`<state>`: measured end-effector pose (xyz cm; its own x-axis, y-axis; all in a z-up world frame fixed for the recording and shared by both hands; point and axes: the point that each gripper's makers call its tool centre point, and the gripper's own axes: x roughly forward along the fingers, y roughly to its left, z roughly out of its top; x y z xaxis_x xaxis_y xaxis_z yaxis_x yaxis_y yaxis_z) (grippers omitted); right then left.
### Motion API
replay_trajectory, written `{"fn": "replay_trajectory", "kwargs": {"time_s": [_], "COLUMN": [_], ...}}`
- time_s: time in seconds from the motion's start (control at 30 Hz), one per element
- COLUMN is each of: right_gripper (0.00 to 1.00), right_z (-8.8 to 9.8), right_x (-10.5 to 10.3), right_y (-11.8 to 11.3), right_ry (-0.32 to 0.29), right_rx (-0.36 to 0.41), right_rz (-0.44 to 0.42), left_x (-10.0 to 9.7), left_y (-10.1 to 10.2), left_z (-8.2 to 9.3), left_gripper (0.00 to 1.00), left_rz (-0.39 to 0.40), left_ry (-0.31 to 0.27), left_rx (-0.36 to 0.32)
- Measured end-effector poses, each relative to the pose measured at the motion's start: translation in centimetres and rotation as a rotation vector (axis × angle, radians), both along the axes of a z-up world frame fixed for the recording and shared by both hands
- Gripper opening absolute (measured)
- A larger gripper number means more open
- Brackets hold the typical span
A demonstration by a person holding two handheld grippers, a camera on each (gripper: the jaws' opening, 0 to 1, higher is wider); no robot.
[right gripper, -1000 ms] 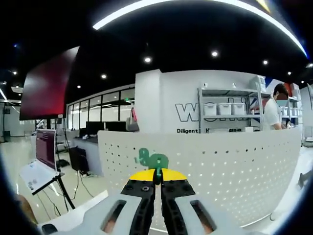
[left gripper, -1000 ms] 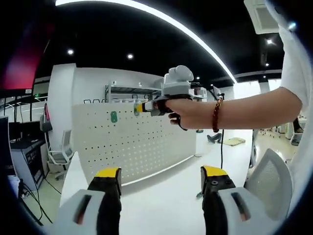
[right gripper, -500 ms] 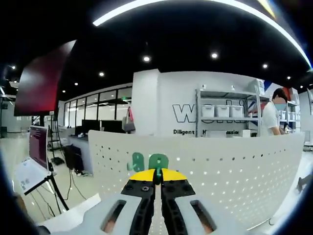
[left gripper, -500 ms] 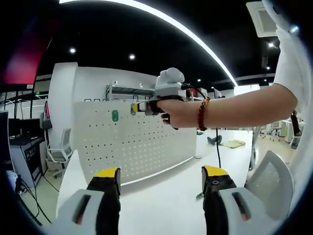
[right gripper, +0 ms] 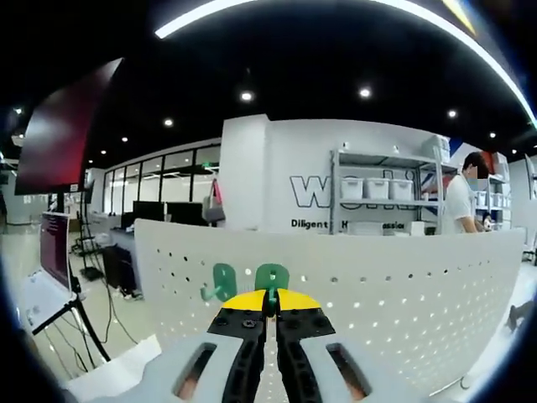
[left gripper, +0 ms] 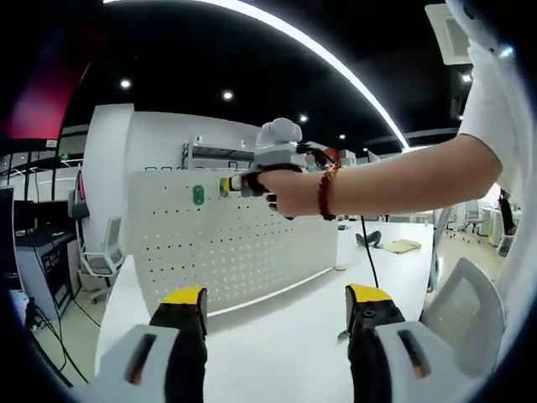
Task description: Insert the hook assembly into the mounting plate slot until the hook locks in place.
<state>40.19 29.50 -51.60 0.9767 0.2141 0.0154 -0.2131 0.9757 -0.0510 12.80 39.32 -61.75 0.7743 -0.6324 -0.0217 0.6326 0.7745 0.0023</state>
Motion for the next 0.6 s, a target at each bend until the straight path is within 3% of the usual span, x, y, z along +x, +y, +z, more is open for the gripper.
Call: {"fn": "replay_trajectory", "kwargs": {"time_s": [0.6], "right_gripper": [0.01], "right_z": [-0.7], "right_x": [1.7], "right_y": [-0.1], "right_ry": [0.014], "right_rx": [-0.011], "right_rz": [-0.03], "left_x": [0.3], "left_y": [1.0], "left_z": [0.0], "left_gripper": [0.68], "left_rz": [0.019], "left_ry": [0.0], "left_rx": [0.002]}}
